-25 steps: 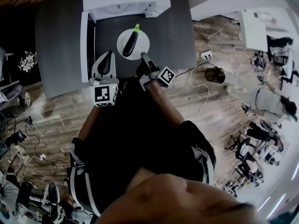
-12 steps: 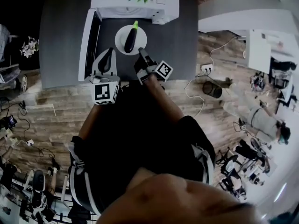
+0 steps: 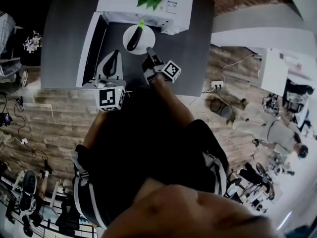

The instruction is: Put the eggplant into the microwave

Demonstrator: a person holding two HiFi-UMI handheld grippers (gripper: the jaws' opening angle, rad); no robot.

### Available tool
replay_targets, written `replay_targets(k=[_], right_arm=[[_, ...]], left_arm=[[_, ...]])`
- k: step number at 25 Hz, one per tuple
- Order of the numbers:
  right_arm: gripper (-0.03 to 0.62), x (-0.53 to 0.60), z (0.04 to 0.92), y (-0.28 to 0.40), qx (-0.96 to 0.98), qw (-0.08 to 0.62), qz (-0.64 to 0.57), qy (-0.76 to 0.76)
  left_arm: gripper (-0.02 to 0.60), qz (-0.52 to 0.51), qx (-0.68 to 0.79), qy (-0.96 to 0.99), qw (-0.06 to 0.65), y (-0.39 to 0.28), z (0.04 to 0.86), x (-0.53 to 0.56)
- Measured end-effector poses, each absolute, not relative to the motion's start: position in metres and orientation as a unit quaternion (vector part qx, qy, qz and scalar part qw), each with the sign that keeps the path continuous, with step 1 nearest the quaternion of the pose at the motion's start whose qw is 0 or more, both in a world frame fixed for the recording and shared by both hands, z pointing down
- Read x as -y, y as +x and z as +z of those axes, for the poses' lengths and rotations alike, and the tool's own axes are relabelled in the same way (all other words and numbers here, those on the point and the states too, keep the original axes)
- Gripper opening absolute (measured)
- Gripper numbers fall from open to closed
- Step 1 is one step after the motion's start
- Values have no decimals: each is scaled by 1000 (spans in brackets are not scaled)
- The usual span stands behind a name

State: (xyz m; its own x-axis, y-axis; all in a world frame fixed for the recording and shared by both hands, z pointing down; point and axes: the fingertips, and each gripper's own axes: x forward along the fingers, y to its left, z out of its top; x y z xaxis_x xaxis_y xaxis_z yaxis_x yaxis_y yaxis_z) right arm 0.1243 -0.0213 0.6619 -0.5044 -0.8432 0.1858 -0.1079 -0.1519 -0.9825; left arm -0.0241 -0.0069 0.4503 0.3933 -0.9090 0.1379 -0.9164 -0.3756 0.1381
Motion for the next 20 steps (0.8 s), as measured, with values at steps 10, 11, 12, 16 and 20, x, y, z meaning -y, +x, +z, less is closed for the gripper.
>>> replay_targets(k=[10,11,12,16,20], right_arm=[[38,56,695,120,-592,278,-644,-397],[38,59,697,118,-591,278,-645,-397],[38,62,700,117,-591,279,-645,-396],[38,75,711,114,-590,291,-641,-396],[38,91,719,111,-584,300,-638,-403]], left_arm=[[37,26,558,825,88,-16,450,13],[37,28,557,825,85,-16,450,13],[37,30,556,826,83,-16,451,14],[37,33,557,825,92,-18,453,18],[37,33,558,824,90,-22,455,22]])
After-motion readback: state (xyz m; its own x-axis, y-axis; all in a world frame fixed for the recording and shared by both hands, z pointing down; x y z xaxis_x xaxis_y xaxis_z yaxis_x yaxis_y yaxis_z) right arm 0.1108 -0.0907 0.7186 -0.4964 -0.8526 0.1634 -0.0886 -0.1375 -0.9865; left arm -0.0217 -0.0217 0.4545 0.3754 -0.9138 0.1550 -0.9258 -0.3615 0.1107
